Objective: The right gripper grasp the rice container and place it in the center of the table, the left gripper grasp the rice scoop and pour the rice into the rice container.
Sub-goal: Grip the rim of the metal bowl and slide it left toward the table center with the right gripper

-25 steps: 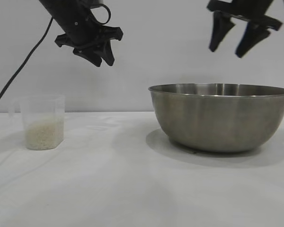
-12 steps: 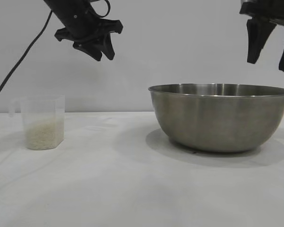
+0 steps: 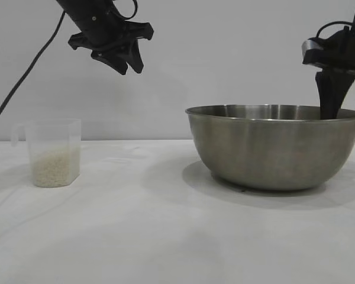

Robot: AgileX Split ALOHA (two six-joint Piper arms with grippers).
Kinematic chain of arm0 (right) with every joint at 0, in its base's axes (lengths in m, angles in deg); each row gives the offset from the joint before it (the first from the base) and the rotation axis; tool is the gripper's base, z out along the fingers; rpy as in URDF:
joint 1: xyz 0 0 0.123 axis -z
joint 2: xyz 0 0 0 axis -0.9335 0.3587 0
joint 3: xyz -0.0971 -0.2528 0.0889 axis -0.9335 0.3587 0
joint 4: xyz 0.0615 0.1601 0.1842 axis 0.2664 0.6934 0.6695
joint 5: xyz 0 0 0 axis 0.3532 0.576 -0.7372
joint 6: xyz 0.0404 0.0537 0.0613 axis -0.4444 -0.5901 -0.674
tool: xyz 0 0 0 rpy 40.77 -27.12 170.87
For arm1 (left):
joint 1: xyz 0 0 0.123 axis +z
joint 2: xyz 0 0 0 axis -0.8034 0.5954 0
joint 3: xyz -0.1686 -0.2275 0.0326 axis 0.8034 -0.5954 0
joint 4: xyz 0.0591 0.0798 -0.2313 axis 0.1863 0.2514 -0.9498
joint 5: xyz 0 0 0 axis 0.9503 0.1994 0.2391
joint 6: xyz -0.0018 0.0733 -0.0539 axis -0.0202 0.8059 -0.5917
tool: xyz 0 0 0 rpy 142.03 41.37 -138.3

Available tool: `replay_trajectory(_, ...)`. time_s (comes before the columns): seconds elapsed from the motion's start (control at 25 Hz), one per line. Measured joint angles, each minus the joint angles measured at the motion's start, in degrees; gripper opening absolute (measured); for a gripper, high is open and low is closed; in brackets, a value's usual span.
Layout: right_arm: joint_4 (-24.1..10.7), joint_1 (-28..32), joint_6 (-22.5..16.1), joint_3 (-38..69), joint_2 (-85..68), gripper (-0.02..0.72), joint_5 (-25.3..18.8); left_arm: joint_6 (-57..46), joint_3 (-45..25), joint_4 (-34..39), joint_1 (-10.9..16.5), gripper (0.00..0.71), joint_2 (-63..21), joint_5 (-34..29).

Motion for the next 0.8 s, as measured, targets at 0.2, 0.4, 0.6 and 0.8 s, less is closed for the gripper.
replay_trajectory(0.2, 0.32, -2.27, -0.09, 0.0, 0.0, 0.0, 0.5, 0.0, 0.0, 0.36, 0.0, 0.233, 0.0, 0.0)
replay_trajectory(0.4, 1.84, -4.07, -0.09, 0.0, 0.0, 0.0, 1.97, 0.0, 0.0, 0.36, 0.0, 0.233, 0.0, 0.0)
replay_trajectory(0.6, 3.25, -4.41, -0.34, 0.0, 0.0, 0.0, 3.4, 0.0, 0.0, 0.4, 0.0, 0.233, 0.0, -0.28)
replay_trajectory(0.8, 4.32, -5.0, -0.47, 0.0, 0.0, 0.0, 4.37, 0.0, 0.0, 0.4, 0.0, 0.233, 0.0, -0.41)
